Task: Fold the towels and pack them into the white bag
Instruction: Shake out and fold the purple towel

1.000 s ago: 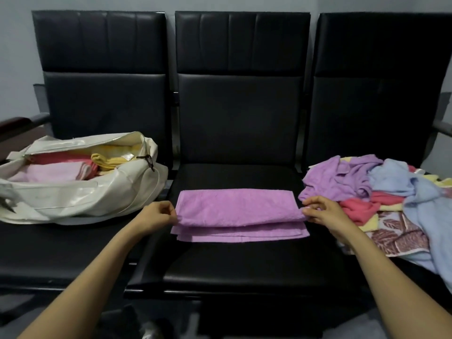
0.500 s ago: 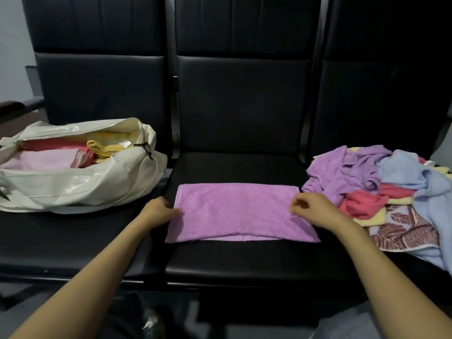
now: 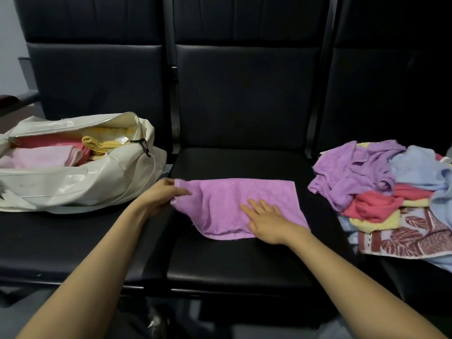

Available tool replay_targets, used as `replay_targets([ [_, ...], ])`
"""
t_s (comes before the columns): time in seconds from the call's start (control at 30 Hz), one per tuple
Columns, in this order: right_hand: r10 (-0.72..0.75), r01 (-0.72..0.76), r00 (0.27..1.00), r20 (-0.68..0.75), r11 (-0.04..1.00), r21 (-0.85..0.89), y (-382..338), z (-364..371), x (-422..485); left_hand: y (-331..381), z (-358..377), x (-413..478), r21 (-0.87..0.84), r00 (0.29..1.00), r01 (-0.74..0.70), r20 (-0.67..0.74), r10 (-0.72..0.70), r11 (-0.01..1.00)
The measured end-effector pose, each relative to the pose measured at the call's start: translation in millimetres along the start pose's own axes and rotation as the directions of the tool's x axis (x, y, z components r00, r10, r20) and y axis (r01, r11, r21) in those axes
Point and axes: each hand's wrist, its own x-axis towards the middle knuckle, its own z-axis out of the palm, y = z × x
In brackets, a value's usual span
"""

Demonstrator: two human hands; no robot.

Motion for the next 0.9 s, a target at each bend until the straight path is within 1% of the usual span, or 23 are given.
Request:
replay_targets([
  [0.03,-0.004,0.004,1.000,-0.011,1.000,0.008,-3.0,1.0,1.5,6.5,2.7,-4.4,-0.096,0.999,-0.037,0.018,0.039,0.995],
  [0.07,-0.008,0.009,1.000,-0.023,1.000,0.019,-4.4,0.8,2.3,11.8,6.2,-7.5,-0.153,0.996,-0.079,0.034,0.085,0.985],
  [0.13,-0.037,0.040,0.997,-0.061,0.997,0.063,-3.3,-3.4,3.0,22.3,18.0,-13.2,-0.148,0.978,-0.170,0.099,0.185,0.974],
  [0.23,-0.077,0.109,0.985,-0.157,0.972,0.207,4.7,-15.0,1.1,28.5,48.9,-15.6,-0.146,0.937,-0.279,0.172,0.302,0.949],
  [0.33,0.013,0.074,0.976,-0.218,0.919,0.387,18.3,-24.9,-7.0,31.3,89.6,-14.0,-0.168,0.917,-0.276,0.250,0.312,0.946],
  [0.43,0.076,0.028,0.974,-0.215,0.895,0.445,33.9,-27.0,-15.6,31.9,124.4,-9.1,-0.131,0.901,-0.266,0.319,0.295,0.955],
  [0.5,0.127,0.020,0.961,-0.245,0.854,0.520,42.1,-26.1,-18.3,31.8,143.6,-9.5,-0.116,0.893,-0.243,0.362,0.269,0.963],
  [0.53,0.178,0.015,0.945,-0.273,0.812,0.583,45.9,-25.2,-18.2,30.5,152.9,-10.0,-0.101,0.886,-0.237,0.386,0.258,0.966],
  [0.57,0.241,0.018,0.924,-0.298,0.748,0.663,50.3,-25.7,-17.2,29.1,161.2,-10.5,-0.080,0.878,-0.235,0.410,0.247,0.969],
  [0.6,0.309,0.023,0.908,-0.284,0.639,0.769,56.8,-24.5,-15.2,27.4,169.3,-10.8,-0.063,0.869,-0.232,0.434,0.236,0.971],
  [0.63,0.363,0.035,0.903,-0.229,0.470,0.882,61.5,-25.6,-14.0,25.4,176.8,-10.9,-0.050,0.863,-0.224,0.454,0.222,0.973],
  [0.67,0.405,0.038,0.901,-0.153,0.279,0.960,67.9,-24.9,-11.4,23.4,183.5,-10.0,-0.049,0.860,-0.206,0.468,0.204,0.977],
  [0.7,0.446,0.011,0.891,-0.087,0.169,0.986,73.5,-26.5,-11.2,21.8,189.2,-9.7,-0.060,0.862,-0.178,0.473,0.185,0.982],
  [0.73,0.479,-0.045,0.877,-0.043,0.171,0.984,78.3,-28.4,-12.1,20.2,193.4,-8.8,-0.067,0.867,-0.156,0.469,0.169,0.985],
  [0.77,0.517,-0.090,0.856,-0.025,0.197,0.976,82.3,-27.8,-12.9,19.2,195.7,-7.3,-0.059,0.877,-0.148,0.453,0.159,0.987],
  [0.8,0.552,-0.092,0.833,-0.041,0.211,0.973,85.9,-26.3,-12.1,17.9,196.2,-4.9,-0.033,0.892,-0.155,0.425,0.154,0.987],
  [0.83,0.566,-0.064,0.822,-0.072,0.217,0.974,88.1,-25.9,-14.1,16.7,195.1,-2.1,-0.009,0.911,-0.163,0.383,0.154,0.987],
  [0.87,0.577,-0.032,0.807,-0.127,0.257,0.966,88.5,-25.9,-15.7,15.3,192.6,1.2,0.010,0.931,-0.169,0.330,0.156,0.986],
  [0.9,0.563,-0.009,0.802,-0.201,0.347,0.938,86.8,-28.7,-20.0,14.5,189.0,3.8,0.027,0.947,-0.174,0.278,0.160,0.984],
])
